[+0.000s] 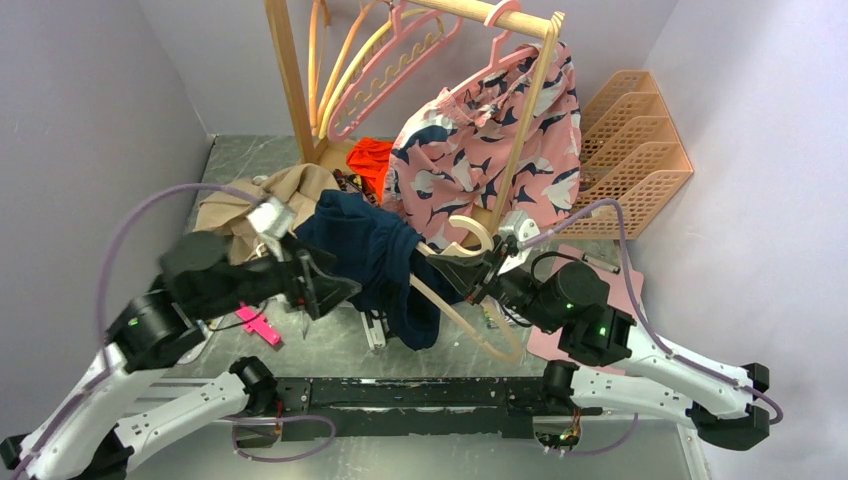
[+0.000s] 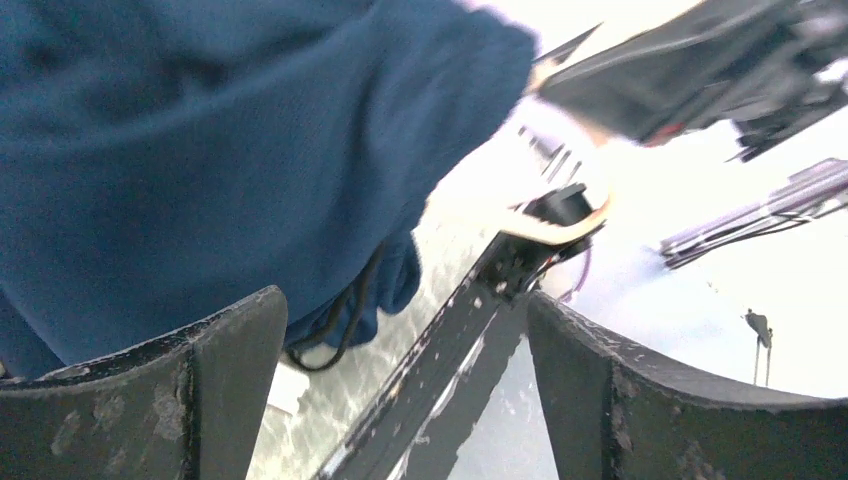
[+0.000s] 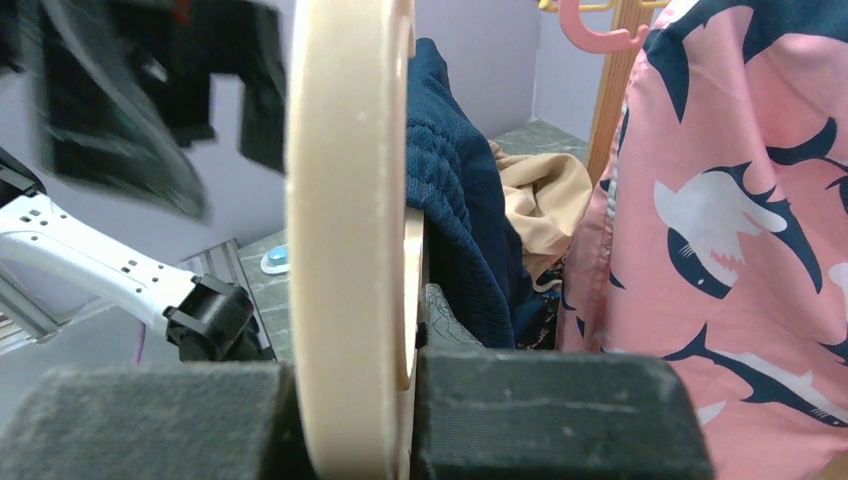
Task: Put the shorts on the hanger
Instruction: Hang the shorts on the hanger.
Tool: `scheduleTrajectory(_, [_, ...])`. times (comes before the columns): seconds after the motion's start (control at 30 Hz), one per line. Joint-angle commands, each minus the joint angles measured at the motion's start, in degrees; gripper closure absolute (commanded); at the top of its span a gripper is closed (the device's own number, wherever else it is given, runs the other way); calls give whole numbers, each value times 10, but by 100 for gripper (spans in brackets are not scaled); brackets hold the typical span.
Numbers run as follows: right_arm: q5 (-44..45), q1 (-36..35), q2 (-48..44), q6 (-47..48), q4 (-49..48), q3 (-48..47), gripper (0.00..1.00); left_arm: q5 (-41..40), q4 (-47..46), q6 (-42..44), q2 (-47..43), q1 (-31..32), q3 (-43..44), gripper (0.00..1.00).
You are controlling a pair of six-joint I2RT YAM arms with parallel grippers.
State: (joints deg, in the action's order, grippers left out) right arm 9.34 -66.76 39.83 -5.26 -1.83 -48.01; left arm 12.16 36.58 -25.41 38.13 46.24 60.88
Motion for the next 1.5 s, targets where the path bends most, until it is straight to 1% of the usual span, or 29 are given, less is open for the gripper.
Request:
scheduleTrajectory(0.0, [-19, 2, -20, 16, -20, -30, 100, 47, 52, 82, -27, 1, 101, 7])
scheduleTrajectory(0.1, [-45, 3, -14, 23, 7, -40, 100, 14, 78, 111, -29, 1, 151, 9])
scheduleTrajectory(0.2, [-75, 2, -1, 28, 35, -56, 100, -29, 88, 145, -7, 1, 202, 9])
scheduleTrajectory(0.3, [-101, 3, 10, 32, 51, -66, 100, -17, 84, 193, 37, 1, 248, 10])
scheduleTrajectory(0.43, [-136, 2, 22, 33, 66, -77, 100, 80, 68, 264, 92, 1, 270, 8])
scheduleTrajectory(0.6, [-166, 2, 24, 34, 91, -86, 100, 207, 61, 332, 124, 1, 236, 7])
scheduleTrajectory(0.8, [-186, 2, 17, 42, 125, -89, 100, 272, 111, 388, 151, 1, 227, 7])
scheduleTrajectory(0.93, [-200, 3, 20, 45, 131, -86, 100, 274, 134, 410, 156, 1, 219, 7])
scheduleTrajectory(1.03, [-205, 3, 21, 45, 121, -79, 100, 274, 133, 413, 162, 2, 198, 14])
scheduleTrajectory(1.13, [-211, 2, 27, 45, 116, -80, 100, 277, 135, 418, 170, 2, 187, 24])
scheduleTrajectory(1.27, [-216, 3, 36, 46, 111, -87, 100, 279, 133, 423, 178, 2, 177, 42])
scheduleTrajectory(1.37, [-224, 2, 45, 46, 106, -91, 100, 291, 126, 422, 185, 2, 173, 58])
scheduleTrajectory(1.47, [-225, 2, 54, 44, 96, -91, 100, 308, 118, 416, 193, 2, 173, 63])
